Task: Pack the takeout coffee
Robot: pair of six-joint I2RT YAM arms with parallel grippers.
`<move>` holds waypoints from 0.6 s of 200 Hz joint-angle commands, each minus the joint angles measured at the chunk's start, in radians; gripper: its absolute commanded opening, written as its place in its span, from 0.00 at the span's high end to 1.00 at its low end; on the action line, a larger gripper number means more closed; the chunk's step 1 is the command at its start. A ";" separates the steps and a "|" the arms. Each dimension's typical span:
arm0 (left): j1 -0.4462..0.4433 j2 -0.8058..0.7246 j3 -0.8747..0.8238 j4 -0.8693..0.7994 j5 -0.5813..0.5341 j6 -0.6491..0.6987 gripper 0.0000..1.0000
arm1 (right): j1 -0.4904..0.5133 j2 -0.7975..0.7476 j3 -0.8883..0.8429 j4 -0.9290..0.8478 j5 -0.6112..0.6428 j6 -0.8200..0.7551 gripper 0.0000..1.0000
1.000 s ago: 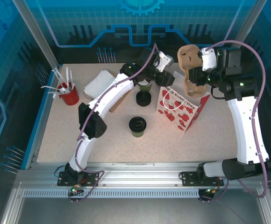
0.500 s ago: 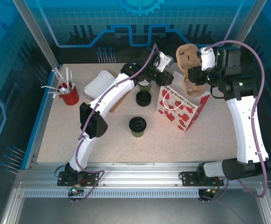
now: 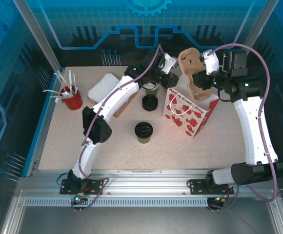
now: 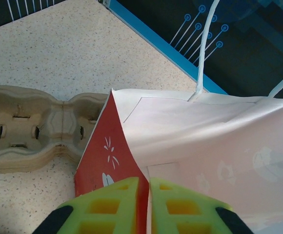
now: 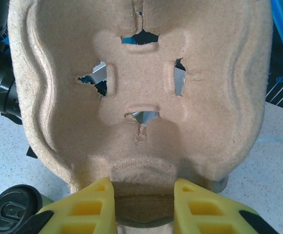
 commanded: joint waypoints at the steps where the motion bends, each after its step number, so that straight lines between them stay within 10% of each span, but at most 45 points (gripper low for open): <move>1: 0.013 0.005 0.039 0.000 0.044 -0.014 0.87 | -0.023 0.002 -0.019 0.038 -0.068 -0.053 0.74; 120: 0.035 -0.002 0.039 -0.016 0.107 -0.005 0.99 | -0.070 0.036 -0.067 0.058 -0.180 -0.159 0.76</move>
